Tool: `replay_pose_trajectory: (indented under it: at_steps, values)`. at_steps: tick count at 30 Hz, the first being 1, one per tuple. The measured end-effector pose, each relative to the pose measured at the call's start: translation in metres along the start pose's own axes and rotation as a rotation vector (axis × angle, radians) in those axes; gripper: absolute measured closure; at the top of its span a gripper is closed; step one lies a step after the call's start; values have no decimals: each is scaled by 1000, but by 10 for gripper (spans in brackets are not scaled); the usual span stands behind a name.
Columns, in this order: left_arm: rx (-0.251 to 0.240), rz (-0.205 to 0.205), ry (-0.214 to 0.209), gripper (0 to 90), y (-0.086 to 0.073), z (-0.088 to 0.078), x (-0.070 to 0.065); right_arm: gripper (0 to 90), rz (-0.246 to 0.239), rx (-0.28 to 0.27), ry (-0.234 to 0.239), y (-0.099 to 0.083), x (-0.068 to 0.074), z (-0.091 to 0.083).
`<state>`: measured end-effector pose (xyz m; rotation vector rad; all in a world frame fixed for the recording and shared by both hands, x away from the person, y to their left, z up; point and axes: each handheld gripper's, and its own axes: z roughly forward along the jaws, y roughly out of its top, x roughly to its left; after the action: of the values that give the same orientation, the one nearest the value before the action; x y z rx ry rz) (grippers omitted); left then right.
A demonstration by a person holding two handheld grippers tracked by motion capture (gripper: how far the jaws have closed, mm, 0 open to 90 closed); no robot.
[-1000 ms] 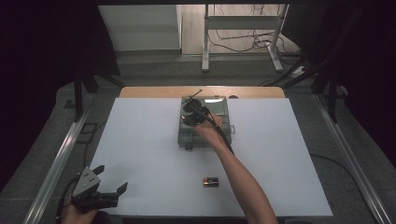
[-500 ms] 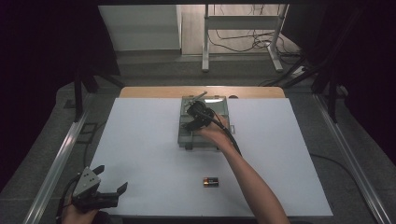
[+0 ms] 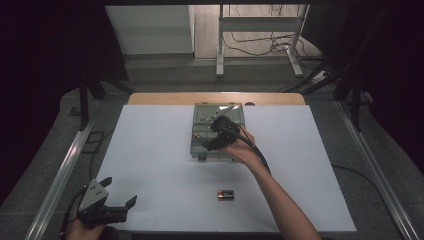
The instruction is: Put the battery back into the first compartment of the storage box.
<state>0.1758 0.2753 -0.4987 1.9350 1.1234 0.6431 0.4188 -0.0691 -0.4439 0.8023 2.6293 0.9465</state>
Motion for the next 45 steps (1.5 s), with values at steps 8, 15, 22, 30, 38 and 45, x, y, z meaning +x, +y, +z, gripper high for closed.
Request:
replay_pose_trajectory:
  at_steps: [8,15,22,30,38,45]
  values:
    - [3,6,4,6,0,0,-1,58,24,27,51,-20,4,-16]
    - [5,8,7,7,0,0,-1,0,41,-7,96,-43,9,-30]
    - [7,15,7,7,1,0,-2,0,30,-57,116,-57,17,-45]
    - [6,14,6,7,1,0,-2,0,0,-2,75,-77,32,-54]
    - [3,12,6,7,0,0,-2,87,6,56,20,-91,42,-57]
    - [-2,4,1,7,0,0,-1,328,-30,92,33,-104,56,-56]
